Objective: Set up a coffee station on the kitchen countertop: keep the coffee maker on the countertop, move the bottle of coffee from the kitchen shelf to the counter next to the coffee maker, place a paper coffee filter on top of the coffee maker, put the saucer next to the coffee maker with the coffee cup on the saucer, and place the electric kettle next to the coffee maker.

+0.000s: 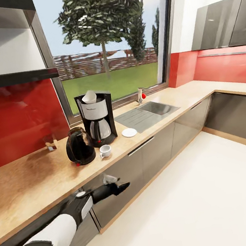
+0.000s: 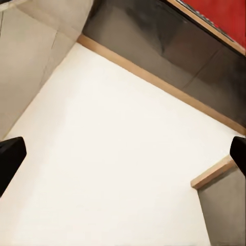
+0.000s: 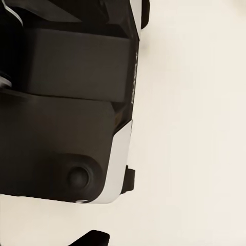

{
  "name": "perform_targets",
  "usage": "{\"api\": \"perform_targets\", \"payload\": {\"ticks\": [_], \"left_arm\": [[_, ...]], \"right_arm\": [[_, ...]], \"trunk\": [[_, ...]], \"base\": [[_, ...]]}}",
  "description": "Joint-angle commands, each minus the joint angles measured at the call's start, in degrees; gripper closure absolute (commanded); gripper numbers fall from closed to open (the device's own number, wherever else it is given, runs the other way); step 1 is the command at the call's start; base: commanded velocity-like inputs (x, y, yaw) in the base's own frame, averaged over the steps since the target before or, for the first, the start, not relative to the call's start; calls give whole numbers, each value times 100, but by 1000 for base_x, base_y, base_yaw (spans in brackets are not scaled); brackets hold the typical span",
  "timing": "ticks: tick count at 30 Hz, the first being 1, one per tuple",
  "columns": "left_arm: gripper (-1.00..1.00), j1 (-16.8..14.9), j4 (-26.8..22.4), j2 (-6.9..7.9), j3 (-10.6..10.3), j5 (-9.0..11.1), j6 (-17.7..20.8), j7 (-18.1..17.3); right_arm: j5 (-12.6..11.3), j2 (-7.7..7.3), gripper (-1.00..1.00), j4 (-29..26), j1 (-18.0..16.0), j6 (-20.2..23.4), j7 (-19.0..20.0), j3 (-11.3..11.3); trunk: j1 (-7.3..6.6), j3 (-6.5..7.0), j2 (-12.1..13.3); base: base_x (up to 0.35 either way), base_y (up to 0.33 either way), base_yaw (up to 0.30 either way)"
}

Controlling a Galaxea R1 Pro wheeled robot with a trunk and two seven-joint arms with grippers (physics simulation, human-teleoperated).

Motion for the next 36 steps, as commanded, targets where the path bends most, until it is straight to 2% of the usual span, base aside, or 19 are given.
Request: {"api": "perform_targets", "payload": {"ticks": [1,2,4,5,6,7,8,9,10,15,17,18,20,23,27,36], "left_arm": [[-100,-8,194,-119,-40,42,-104,10],[-100,-8,501,-249,-44,42,-262,52],[-100,-5,983,-334,-46,48,-615,339],[-100,12,1138,-358,-47,55,-835,618],[-100,238,1290,-387,-52,62,-1221,1340],[-100,449,1323,-409,-57,61,-1354,1736],[-100,875,1358,-482,-62,55,-1552,2556],[-100,1050,1367,-512,-63,54,-1657,2968],[-100,1139,1370,-530,-64,55,-1723,3204],[-100,1866,1387,-716,-69,67,-1992,5249],[-100,2106,1394,-761,-70,70,-1998,5885],[-100,2205,1397,-779,-68,74,-1987,6096],[-100,2268,1399,-788,-67,80,-1935,6258],[-100,2337,1400,-795,-66,80,-1616,6485],[-100,2355,1395,-791,-59,78,-1479,6444],[-100,2356,1383,-775,-40,86,-1532,6425]], "right_arm": [[10,0,-100,26,-11,-45,8,6],[10,-1,-100,26,-10,-45,8,5],[12,-1,-100,26,-11,-45,8,4],[11,-1,-100,26,-12,-45,8,3],[14,-1,-100,26,-14,-45,8,3],[14,1,-100,26,-16,-45,8,4],[12,1,-100,26,-14,-45,8,5],[14,0,-100,26,-15,-45,8,6],[15,0,-100,26,-16,-45,8,5],[11,-1,-100,26,-12,-45,8,5],[10,-1,-100,26,-13,-45,8,3],[10,-1,-100,26,-16,-45,4,2],[10,-1,-100,26,-14,-45,2,-2],[10,-1,-100,26,-11,-43,3,-1],[10,-1,-100,26,-14,-34,7,1],[4,-1,-100,26,-12,-44,13,-25]], "trunk": [[2,-9,-9],[2,-9,-9],[2,-9,-9],[2,-9,-9],[2,-9,-9],[2,-9,-9],[2,-9,-9],[2,-9,-9],[2,-9,-9],[2,-9,-9],[2,-9,-9],[2,-9,-9],[2,-9,-9],[2,-9,-9],[2,-9,-9],[2,-9,-9]], "base": [[0,0,0],[0,0,0],[0,0,0],[0,0,0],[0,0,0],[0,0,0],[0,0,0],[0,0,0],[0,0,0],[0,0,0],[0,0,0],[0,0,0],[0,0,0],[0,0,0],[0,0,0],[0,0,0]]}}
